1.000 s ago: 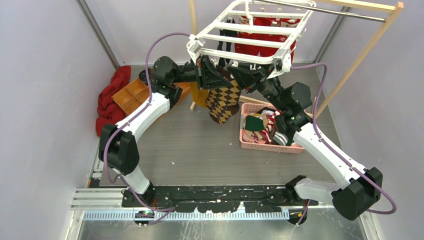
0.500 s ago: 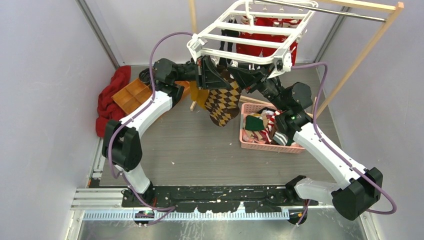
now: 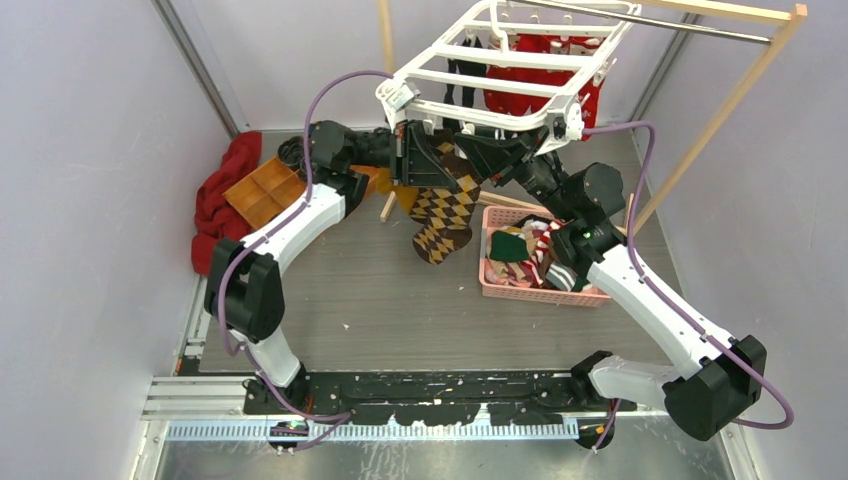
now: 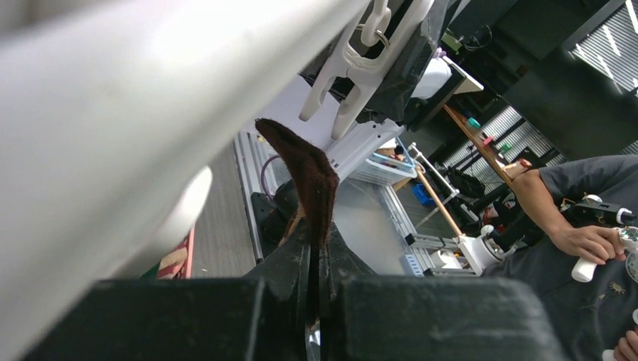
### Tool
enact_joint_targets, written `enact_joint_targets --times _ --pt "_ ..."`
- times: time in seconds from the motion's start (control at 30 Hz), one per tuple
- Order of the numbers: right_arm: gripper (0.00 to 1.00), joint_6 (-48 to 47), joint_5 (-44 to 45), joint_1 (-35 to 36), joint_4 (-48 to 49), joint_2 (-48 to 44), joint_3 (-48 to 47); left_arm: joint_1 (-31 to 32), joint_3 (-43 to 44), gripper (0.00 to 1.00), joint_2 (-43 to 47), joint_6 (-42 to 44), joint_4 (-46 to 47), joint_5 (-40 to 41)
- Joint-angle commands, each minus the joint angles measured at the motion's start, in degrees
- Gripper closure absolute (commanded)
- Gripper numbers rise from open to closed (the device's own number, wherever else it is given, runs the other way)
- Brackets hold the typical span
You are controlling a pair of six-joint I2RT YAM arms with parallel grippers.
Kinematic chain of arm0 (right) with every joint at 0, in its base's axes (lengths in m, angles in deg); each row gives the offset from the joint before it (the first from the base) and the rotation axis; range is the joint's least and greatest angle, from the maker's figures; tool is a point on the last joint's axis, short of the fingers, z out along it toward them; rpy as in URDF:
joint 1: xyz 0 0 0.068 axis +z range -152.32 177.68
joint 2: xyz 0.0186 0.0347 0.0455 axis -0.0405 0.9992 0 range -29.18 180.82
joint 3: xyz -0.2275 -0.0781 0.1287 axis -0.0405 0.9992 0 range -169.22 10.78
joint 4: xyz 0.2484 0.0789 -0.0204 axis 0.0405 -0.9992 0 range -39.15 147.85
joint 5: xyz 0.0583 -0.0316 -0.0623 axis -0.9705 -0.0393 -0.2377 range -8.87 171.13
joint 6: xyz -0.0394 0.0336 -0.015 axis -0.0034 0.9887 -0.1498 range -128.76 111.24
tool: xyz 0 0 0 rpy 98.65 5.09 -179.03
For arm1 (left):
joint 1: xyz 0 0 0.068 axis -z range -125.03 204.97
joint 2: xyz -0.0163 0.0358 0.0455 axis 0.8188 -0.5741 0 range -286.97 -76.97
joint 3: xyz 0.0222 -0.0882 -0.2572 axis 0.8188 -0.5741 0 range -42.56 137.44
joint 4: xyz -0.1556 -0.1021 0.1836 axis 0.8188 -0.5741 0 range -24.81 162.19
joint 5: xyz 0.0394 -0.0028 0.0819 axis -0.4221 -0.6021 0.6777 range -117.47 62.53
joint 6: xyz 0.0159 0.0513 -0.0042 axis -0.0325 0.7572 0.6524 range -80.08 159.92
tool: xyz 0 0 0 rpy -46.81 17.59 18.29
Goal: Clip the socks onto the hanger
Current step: Clamp the sock onto the hanger.
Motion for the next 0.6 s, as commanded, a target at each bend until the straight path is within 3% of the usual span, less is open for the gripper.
enact_joint_targets --times 0.0,0.57 --pt "0.94 0.99 -0.81 0.13 1.63 -1.05 -2.40 0.20 2.66 1.00 -0.37 -3.39 4.77 -2.24" --pt "0.94 1.93 -1.90 0.08 2.05 -0.52 -2.09 0.94 5.95 1.00 -3.35 -14.17 16.70 -1.29"
